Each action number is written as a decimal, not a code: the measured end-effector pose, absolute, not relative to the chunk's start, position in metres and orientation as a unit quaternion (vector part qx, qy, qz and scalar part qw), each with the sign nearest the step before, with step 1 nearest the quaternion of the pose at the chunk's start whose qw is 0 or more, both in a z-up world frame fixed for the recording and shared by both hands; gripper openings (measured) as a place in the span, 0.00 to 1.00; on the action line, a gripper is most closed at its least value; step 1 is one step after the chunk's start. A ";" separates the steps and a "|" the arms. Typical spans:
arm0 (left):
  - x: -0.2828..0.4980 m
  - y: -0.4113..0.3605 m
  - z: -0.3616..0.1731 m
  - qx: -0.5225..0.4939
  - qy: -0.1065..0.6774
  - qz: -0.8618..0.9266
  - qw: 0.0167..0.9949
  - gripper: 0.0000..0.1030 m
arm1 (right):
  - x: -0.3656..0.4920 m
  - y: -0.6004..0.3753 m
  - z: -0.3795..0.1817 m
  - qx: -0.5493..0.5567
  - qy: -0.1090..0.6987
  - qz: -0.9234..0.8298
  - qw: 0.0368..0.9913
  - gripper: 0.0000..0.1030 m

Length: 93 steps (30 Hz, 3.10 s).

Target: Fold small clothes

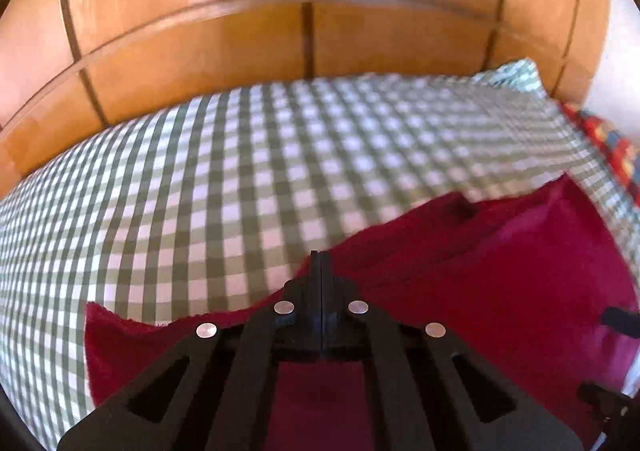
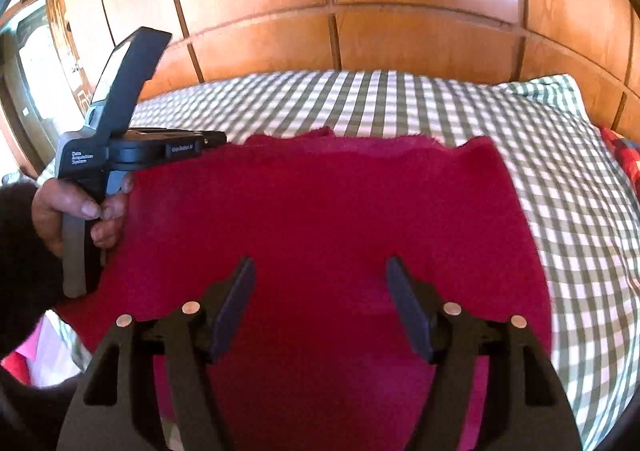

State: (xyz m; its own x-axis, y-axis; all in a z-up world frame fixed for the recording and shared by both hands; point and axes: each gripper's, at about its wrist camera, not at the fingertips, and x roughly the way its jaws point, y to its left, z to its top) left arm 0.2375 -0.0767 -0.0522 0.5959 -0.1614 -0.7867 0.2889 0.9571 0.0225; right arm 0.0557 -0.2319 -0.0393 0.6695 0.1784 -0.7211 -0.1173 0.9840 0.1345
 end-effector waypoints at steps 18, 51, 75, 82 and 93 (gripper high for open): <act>0.163 0.053 -0.018 -0.072 0.408 -0.049 0.909 0.03 | 0.113 -0.214 -0.023 0.001 0.396 0.092 0.914 0.60; 0.051 0.046 -0.021 -0.044 0.388 -0.013 0.921 0.18 | 0.149 -0.222 -0.042 0.002 0.396 0.055 0.917 0.77; 0.044 0.021 -0.028 -0.006 0.399 -0.031 0.916 0.18 | 0.017 -0.393 -0.087 0.296 0.428 0.116 0.846 0.85; 0.049 0.009 -0.027 0.010 0.401 -0.045 0.915 0.18 | 0.031 -0.377 -0.094 0.320 0.432 0.170 0.826 0.69; 0.063 -0.015 -0.034 0.041 0.413 -0.064 0.907 0.18 | 0.017 -0.390 -0.114 0.330 0.423 0.186 0.823 0.53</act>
State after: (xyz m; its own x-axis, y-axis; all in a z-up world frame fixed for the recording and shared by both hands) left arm 0.0627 -0.0153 -0.0338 0.6502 -0.0815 -0.7554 0.1498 0.9885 0.0222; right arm 0.0172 -0.3899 -0.1139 0.5725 0.5858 -0.5737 -0.0278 0.7132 0.7005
